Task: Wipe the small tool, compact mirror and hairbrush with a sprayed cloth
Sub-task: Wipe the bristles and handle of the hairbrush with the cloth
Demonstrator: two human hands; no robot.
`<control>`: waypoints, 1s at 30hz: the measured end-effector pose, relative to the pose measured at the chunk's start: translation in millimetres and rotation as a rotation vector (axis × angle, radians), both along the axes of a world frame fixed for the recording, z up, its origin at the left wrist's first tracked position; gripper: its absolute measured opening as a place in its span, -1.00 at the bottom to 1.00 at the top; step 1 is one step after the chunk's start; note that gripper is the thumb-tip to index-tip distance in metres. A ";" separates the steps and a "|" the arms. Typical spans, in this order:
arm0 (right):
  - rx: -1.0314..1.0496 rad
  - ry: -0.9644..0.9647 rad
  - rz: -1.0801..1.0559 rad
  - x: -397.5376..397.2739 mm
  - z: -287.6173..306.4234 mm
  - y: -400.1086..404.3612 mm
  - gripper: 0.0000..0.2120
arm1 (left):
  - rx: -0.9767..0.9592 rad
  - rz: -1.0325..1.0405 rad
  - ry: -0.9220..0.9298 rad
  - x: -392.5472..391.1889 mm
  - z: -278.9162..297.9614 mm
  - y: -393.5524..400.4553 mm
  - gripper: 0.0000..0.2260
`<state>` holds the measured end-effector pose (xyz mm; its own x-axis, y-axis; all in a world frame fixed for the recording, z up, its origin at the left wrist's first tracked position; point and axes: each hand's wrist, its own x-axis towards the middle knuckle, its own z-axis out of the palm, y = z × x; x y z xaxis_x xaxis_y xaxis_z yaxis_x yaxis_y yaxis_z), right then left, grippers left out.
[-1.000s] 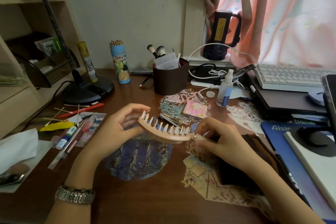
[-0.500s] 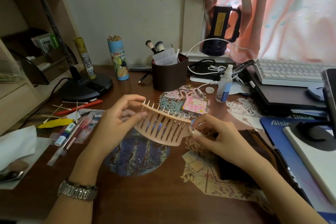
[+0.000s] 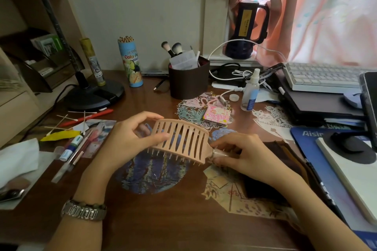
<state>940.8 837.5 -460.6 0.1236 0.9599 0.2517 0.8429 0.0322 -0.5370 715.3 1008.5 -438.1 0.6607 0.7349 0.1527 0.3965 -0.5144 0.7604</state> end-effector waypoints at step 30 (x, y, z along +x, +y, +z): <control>-0.039 0.057 -0.100 50.2 7.0 -74.3 -0.65 | -0.110 -0.301 0.254 3.3 -10.8 5.3 -0.42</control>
<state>991.0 763.2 -453.6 0.2322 0.9509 0.2045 0.8088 -0.0719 -0.5837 718.6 1013.8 -448.9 0.8555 0.5057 -0.1118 0.4229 -0.5576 0.7143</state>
